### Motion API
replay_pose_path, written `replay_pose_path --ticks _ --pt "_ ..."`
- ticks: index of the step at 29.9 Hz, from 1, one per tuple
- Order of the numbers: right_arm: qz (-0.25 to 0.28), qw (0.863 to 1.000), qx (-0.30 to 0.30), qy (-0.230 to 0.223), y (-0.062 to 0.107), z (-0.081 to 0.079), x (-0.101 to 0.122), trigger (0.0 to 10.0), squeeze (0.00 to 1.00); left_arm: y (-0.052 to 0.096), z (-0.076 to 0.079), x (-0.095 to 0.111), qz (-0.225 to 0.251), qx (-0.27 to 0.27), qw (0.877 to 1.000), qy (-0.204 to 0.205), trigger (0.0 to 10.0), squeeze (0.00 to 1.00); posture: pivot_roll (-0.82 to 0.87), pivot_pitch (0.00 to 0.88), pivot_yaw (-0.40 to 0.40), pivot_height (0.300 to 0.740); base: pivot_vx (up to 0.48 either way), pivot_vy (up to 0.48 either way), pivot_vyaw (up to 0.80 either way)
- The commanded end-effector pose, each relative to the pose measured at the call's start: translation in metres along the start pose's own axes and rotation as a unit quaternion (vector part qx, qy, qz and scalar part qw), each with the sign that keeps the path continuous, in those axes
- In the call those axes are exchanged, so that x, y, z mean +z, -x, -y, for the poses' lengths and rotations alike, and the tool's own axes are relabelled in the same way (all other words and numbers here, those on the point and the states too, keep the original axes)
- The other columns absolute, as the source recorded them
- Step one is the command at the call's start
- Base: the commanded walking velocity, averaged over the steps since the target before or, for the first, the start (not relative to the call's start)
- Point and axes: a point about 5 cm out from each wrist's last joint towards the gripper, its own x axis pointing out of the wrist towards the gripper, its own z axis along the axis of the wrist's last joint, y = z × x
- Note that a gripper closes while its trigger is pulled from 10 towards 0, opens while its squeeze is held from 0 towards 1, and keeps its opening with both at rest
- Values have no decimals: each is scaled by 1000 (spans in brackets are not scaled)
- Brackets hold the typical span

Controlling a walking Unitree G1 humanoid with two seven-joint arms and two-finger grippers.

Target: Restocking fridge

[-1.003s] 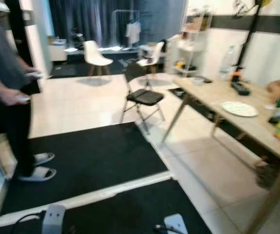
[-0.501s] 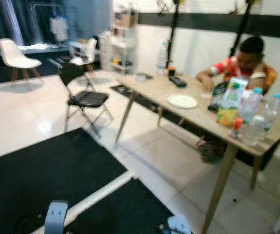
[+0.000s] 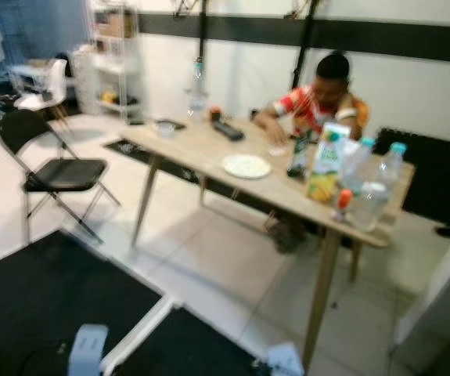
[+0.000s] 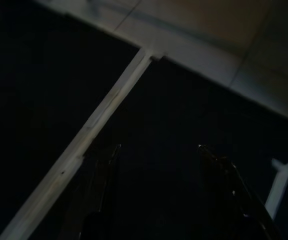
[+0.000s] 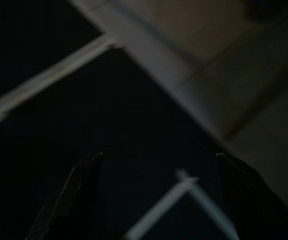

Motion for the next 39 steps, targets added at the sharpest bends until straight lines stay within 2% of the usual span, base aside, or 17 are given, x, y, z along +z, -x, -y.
replay_pose_path --ticks 1,39 --pt "-1 1000 -13 -3 1 8 0 10000 0 -1 1 1 1 -4 1000 -4 10000 0 -31 54 29 740 349 0 -800" --pt "-4 1000 -14 -14 2 1 -6 10000 0 -2 -3 6 4 -14 1000 -22 10000 0 -14 50 56 740 346 0 -769"
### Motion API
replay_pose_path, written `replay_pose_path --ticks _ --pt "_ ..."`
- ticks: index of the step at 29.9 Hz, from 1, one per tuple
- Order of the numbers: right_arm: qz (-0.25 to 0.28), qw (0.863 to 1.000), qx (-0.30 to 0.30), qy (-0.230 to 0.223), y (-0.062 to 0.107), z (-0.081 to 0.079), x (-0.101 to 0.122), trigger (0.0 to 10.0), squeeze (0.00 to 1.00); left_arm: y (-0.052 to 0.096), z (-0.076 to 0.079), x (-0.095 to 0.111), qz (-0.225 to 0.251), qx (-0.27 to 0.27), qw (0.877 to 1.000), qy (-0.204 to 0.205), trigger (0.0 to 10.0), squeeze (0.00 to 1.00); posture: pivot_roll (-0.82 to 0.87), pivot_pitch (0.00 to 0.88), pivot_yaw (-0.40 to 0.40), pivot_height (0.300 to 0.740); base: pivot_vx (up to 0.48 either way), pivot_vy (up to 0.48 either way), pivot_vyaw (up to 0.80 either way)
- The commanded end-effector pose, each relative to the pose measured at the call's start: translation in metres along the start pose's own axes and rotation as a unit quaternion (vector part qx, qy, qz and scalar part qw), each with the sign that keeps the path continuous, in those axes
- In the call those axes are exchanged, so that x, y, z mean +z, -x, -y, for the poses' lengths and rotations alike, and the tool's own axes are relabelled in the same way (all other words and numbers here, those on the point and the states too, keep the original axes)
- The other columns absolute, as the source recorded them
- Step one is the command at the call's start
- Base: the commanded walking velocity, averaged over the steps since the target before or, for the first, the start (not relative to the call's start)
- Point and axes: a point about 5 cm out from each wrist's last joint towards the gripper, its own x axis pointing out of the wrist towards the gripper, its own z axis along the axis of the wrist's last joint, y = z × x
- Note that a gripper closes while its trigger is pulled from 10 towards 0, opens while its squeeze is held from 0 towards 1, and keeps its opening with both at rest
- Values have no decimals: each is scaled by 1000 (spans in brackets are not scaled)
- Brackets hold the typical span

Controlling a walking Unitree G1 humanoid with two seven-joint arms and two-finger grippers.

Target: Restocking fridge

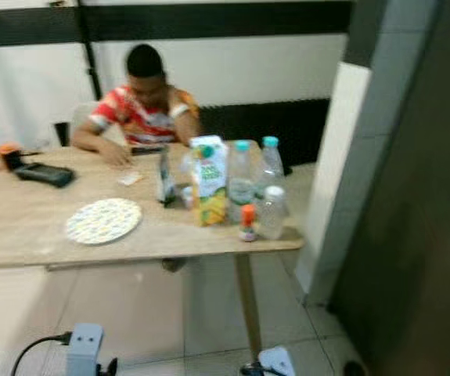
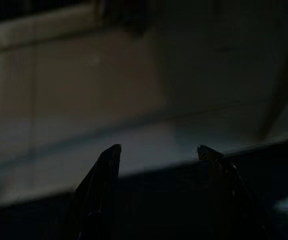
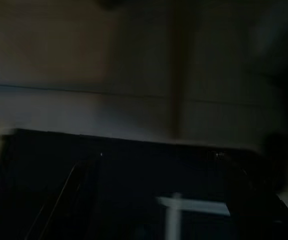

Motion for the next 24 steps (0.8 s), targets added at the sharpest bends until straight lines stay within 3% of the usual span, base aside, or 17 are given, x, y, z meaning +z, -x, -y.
replay_pose_path --ticks 1,24 --pt "3 1000 10 -2 -1 -9 0 10000 0 4 -5 -10 -18 4 1000 -7 10000 0 -14 50 56 740 334 0 0" --pt "-4 1000 6 5 1 -5 -5 10000 0 8 -1 -14 -7 -3 1000 -16 10000 0 -11 60 43 740 25 0 0"
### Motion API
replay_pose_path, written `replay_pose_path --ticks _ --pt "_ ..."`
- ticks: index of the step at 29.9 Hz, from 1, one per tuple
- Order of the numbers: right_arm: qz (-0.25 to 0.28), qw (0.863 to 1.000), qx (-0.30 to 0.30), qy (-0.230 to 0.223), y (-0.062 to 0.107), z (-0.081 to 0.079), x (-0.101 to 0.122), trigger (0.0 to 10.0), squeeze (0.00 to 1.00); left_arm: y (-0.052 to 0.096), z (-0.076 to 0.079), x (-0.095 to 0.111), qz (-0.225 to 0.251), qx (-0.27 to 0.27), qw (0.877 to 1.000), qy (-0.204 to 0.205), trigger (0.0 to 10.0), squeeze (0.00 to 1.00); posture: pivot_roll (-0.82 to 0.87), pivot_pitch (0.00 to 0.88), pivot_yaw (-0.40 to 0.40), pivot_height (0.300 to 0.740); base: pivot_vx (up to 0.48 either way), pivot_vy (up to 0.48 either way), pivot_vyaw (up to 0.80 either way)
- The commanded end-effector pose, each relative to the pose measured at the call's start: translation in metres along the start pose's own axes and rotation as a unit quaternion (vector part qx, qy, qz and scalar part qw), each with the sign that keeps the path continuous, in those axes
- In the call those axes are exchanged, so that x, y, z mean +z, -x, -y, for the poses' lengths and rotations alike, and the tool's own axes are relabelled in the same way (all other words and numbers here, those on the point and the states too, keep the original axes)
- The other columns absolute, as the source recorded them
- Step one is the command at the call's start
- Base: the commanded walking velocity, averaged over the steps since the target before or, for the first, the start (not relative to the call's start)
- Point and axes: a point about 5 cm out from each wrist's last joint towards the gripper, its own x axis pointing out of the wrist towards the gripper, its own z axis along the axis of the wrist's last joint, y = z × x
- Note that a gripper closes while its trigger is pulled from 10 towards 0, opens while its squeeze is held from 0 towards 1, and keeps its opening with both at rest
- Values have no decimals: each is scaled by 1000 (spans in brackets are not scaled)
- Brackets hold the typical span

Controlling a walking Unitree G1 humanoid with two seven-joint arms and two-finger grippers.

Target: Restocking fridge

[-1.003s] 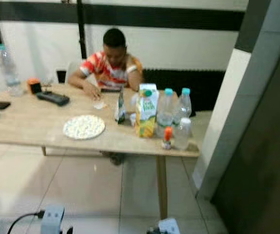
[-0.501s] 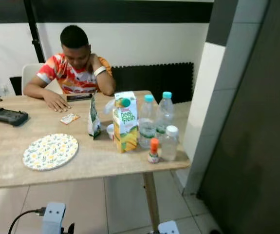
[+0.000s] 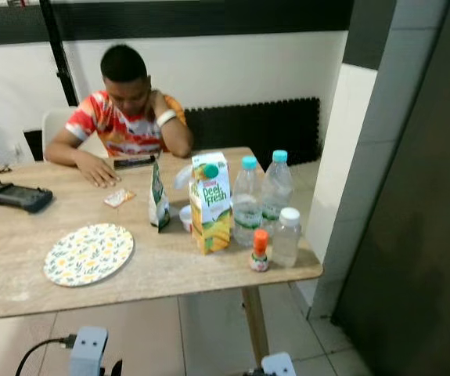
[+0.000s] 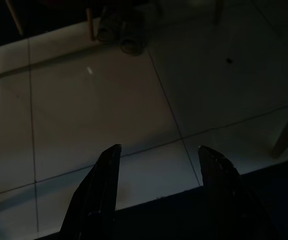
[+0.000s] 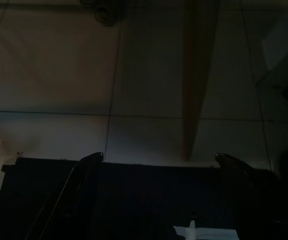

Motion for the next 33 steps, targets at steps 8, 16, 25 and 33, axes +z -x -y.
replay_pose_path --ticks 8,16,25,33 --pt "-6 1000 2 8 1 1 -2 10000 0 2 -1 -7 -22 8 999 -27 10000 263 -14 61 37 740 0 -381 0" --pt "-4 1000 4 11 1 2 -1 10000 0 4 -2 -11 -27 23 999 -3 10000 0 -16 67 30 740 0 0 0" --pt "-4 1000 9 16 0 1 0 10000 0 5 -1 -13 -22 39 999 10 10000 0 -16 75 17 740 0 0 0" --pt "-3 1000 14 23 -1 0 3 10000 0 5 -2 -11 -14 42 999 -31 10000 0 -14 60 8 740 0 -120 0"
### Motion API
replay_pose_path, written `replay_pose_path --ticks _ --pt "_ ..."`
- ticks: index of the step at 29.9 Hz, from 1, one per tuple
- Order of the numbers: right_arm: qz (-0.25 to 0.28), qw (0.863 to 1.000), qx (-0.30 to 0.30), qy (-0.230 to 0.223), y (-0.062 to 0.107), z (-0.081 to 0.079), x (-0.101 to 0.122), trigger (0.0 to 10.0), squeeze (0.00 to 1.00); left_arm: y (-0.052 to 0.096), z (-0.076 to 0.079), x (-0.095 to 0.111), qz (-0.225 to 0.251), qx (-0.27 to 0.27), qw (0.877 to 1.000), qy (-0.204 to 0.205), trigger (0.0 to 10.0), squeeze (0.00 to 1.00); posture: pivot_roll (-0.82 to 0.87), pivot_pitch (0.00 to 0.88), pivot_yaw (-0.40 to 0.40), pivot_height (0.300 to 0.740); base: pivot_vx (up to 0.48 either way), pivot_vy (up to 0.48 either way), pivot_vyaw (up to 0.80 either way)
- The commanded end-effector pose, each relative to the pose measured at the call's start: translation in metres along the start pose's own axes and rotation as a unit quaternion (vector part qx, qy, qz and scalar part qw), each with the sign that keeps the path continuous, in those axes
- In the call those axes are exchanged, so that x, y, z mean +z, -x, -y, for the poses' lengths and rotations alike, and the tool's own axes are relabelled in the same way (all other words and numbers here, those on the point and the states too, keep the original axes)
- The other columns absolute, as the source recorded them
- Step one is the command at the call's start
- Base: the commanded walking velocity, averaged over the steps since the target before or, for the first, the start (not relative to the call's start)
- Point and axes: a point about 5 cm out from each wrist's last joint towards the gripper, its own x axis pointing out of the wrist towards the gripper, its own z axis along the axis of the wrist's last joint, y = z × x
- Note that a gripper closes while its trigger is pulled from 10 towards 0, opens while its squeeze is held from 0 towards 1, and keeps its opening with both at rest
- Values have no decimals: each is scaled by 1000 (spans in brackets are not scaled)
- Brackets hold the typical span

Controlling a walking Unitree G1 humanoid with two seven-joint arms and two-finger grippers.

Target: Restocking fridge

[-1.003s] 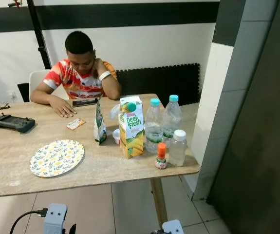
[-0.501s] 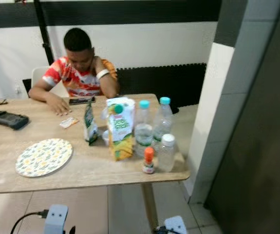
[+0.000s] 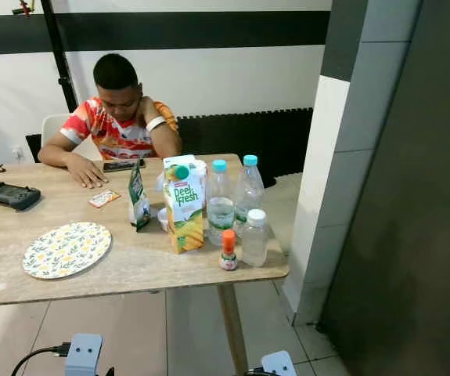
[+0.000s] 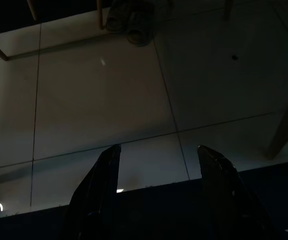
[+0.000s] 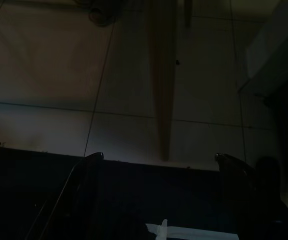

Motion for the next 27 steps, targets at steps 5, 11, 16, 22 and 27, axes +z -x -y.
replay_pose_path --ticks 5,11,16,22,27 --pt "-8 1000 7 16 0 -1 -1 10000 0 2 2 -6 -10 1 1000 -9 10000 0 -15 43 2 740 0 -384 0" --pt "-15 1000 2 25 0 2 -3 10000 0 4 3 -12 -22 -1 1000 -5 10000 0 -10 18 -4 740 0 0 0" --pt "-17 999 1 27 0 3 -2 10000 0 4 2 -11 -17 5 1000 -7 10000 0 -4 7 -7 740 0 0 0" --pt "-12 999 3 32 -2 1 5 10000 0 2 1 -8 -14 11 1000 -5 10000 0 0 0 -10 740 0 0 0" --pt "-11 999 3 34 -4 0 7 10000 0 1 -1 -6 -14 14 1000 -4 10000 0 0 0 -9 740 0 0 0"
